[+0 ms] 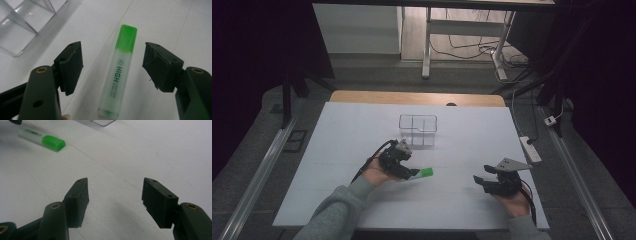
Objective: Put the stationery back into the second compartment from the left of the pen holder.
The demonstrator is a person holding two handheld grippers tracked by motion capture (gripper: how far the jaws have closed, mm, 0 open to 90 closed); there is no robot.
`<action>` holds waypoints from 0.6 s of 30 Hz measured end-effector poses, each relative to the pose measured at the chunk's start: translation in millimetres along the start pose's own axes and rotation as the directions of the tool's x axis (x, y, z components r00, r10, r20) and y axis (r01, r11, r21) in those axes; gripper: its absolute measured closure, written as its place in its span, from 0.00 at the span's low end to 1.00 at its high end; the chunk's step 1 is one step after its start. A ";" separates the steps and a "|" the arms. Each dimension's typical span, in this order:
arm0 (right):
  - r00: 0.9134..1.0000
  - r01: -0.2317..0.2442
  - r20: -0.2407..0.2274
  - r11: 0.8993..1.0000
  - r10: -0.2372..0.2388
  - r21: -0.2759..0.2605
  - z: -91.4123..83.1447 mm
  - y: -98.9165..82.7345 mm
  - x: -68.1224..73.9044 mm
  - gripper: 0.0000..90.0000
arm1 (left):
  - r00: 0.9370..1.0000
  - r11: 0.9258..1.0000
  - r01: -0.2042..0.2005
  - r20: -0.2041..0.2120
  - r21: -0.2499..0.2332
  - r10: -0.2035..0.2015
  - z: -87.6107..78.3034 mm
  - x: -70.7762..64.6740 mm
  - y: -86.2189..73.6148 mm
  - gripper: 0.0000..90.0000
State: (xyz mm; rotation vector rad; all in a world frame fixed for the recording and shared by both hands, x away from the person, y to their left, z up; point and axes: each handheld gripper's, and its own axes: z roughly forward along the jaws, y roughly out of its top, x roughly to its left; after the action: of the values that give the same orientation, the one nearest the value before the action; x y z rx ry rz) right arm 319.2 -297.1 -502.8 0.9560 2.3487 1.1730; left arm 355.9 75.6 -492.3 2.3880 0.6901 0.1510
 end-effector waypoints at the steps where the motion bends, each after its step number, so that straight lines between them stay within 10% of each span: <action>1: 1.000 0.001 0.000 1.000 -0.001 0.001 0.4 -0.1 0.1 0.42 | 1.000 1.000 -0.006 0.003 0.008 0.006 2.3 0.3 1.5 0.36; 18: 1.000 -0.009 -0.008 1.000 0.009 0.008 2.3 -1.0 -0.9 0.42 | 0.997 0.994 -0.054 0.063 0.090 0.048 30.8 -2.3 19.7 0.38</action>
State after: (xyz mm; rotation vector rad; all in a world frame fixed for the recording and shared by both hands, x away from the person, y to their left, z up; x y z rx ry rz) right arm 320.8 -296.8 -505.0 0.9674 2.3598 1.1735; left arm 371.1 44.6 -504.4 2.4885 0.6204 0.0695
